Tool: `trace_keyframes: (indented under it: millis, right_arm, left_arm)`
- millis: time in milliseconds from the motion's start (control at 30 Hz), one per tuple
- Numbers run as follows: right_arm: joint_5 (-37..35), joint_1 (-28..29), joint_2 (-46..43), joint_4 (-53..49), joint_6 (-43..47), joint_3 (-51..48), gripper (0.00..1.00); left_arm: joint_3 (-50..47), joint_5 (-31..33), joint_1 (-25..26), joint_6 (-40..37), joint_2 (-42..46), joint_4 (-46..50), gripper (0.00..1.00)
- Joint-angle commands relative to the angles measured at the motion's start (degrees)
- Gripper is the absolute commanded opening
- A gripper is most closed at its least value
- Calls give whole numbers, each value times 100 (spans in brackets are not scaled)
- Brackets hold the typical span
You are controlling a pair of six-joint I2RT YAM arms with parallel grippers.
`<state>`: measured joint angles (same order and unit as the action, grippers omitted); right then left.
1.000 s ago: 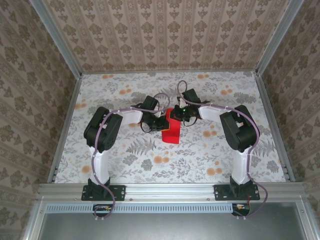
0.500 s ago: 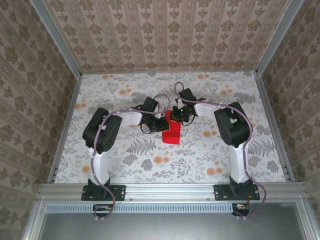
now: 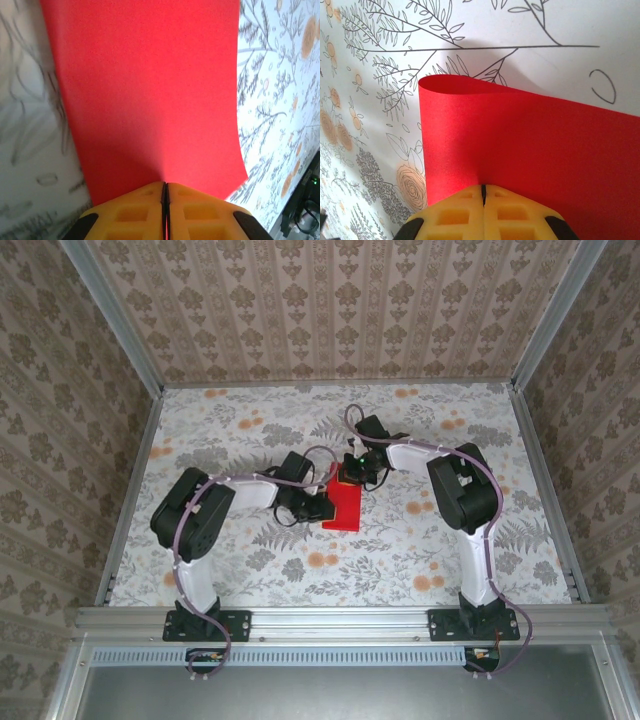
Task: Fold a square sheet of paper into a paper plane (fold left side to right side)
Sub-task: First fold the square sheet of paper in half at the center of the table.
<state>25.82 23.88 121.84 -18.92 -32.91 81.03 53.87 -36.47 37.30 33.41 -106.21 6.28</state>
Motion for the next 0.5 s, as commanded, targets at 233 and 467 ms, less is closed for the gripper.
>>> trace_keyframes:
  millis: [233, 467]
  right_arm:
    - [-286, -110, 434, -3, 372, 110, 1]
    - [-133, -108, 481, -94, 617, 264, 1]
  left_arm:
    - [-328, -618, 31, 207, 776, 646, 11]
    - [469, -519, -479, -223, 813, 1069, 14]
